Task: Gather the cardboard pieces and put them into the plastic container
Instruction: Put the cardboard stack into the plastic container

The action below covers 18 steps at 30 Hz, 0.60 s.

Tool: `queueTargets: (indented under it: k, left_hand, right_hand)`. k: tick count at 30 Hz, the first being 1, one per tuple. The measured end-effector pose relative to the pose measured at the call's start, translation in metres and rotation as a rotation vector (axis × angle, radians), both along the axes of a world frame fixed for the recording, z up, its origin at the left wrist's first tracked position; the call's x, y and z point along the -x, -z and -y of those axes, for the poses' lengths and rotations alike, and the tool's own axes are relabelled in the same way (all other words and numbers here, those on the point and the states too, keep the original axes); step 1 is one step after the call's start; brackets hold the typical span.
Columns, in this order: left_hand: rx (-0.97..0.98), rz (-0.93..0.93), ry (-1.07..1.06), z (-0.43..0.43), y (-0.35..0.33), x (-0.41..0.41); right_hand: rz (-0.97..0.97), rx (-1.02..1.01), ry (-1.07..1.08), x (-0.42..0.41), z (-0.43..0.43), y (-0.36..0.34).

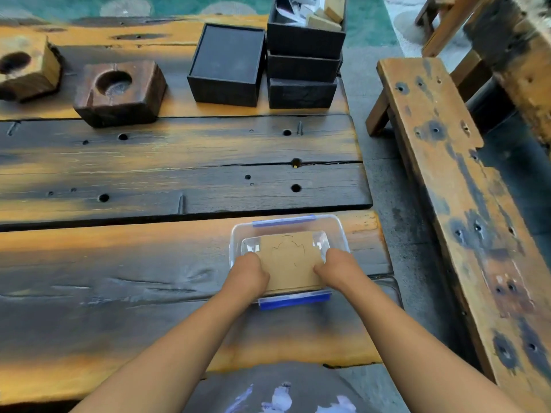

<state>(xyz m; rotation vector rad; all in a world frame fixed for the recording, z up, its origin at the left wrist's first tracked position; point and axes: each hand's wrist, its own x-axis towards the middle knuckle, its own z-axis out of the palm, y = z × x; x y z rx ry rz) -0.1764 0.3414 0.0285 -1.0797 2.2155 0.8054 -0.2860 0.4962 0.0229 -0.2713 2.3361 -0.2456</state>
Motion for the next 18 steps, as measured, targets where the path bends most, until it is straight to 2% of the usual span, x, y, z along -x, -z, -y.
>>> queueTargets:
  k: [4, 9, 18]
  left_hand:
    - [-0.039, -0.144, 0.093, 0.017, -0.015, -0.008]
    - [-0.082, -0.286, 0.345, 0.027, -0.027, -0.018]
    - [-0.138, -0.333, 0.876, -0.03, -0.056, -0.053]
  right_hand:
    - [-0.102, 0.065, 0.082, -0.024, -0.01, -0.022]
    - [-0.246, 0.13, 0.228, -0.069, -0.021, -0.048]
    - [-0.317, 0.097, 0.633, -0.193, -0.077, -0.066]
